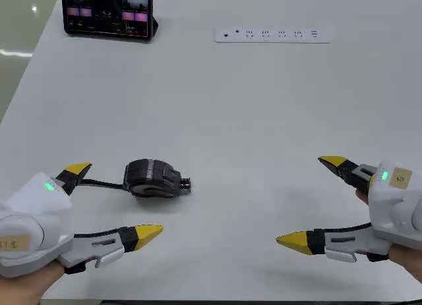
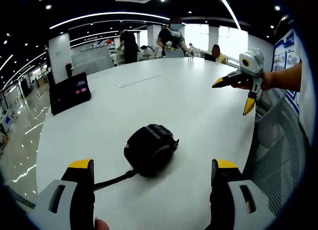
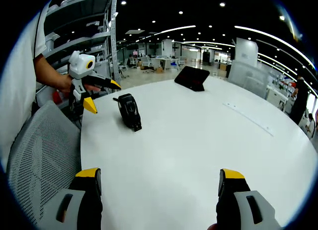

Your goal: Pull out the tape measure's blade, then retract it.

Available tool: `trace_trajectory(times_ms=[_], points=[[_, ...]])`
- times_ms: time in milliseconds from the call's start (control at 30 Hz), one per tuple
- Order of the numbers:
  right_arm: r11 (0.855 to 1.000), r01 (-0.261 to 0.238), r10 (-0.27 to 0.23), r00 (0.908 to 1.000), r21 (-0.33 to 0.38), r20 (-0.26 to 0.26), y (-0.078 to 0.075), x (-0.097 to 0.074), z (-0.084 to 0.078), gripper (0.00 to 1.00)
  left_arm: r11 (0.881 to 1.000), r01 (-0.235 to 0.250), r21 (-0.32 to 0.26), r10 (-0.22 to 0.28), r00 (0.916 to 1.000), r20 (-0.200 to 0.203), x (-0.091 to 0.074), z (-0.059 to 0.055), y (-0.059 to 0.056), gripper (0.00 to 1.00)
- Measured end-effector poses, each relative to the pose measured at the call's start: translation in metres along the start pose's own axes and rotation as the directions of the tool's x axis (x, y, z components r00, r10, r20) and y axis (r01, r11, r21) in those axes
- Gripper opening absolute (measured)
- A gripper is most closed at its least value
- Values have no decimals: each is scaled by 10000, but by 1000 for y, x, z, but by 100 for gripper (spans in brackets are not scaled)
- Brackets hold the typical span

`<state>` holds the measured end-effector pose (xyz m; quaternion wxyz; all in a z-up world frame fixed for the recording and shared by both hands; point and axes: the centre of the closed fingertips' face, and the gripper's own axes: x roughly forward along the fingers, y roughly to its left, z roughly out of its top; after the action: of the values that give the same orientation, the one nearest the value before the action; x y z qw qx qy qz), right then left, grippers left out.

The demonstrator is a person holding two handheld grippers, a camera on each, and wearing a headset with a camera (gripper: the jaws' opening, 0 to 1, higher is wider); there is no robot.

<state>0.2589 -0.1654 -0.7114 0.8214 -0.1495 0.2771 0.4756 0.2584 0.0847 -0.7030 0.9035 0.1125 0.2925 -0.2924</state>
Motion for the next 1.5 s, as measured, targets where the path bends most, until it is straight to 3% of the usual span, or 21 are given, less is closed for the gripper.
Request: trace_trajectory(times_ms=[833,1267,1500], points=[[9991,366,-367,9993,191,42,0,-31,-7,99,9955,533,785,-528,9986,-91,-14,-4,-5,99],[9982,471,-473,9989,357,54,-1,-37,-10,99,9945,727,759,-716,9973,-177,-16,-3,-7,99],[9983,395,-399,9992,425,79,2,-35,-10,99,9930,1071,490,-1063,9942,-181,-14,-5,-12,99]])
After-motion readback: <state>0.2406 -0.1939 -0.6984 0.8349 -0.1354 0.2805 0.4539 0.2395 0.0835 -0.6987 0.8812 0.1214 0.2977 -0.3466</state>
